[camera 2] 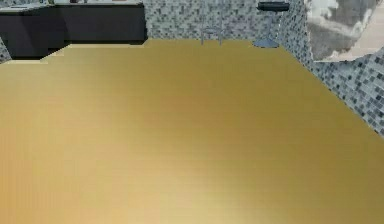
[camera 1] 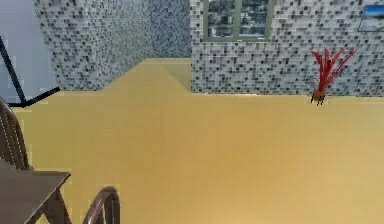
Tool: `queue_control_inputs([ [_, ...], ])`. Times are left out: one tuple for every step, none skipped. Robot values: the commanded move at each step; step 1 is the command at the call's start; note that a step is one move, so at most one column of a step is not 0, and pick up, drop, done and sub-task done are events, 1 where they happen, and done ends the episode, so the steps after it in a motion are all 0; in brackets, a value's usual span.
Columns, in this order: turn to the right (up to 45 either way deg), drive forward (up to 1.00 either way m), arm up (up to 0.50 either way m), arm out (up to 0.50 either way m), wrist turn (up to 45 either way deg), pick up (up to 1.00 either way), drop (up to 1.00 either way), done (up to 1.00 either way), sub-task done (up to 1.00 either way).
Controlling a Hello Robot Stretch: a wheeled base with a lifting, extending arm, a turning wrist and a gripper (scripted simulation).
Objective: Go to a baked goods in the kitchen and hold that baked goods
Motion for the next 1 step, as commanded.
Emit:
queue_control_inputs([
  [0.0, 0.65, 0.0, 0.0, 0.0, 0.0, 0.0, 0.0, 0.0],
])
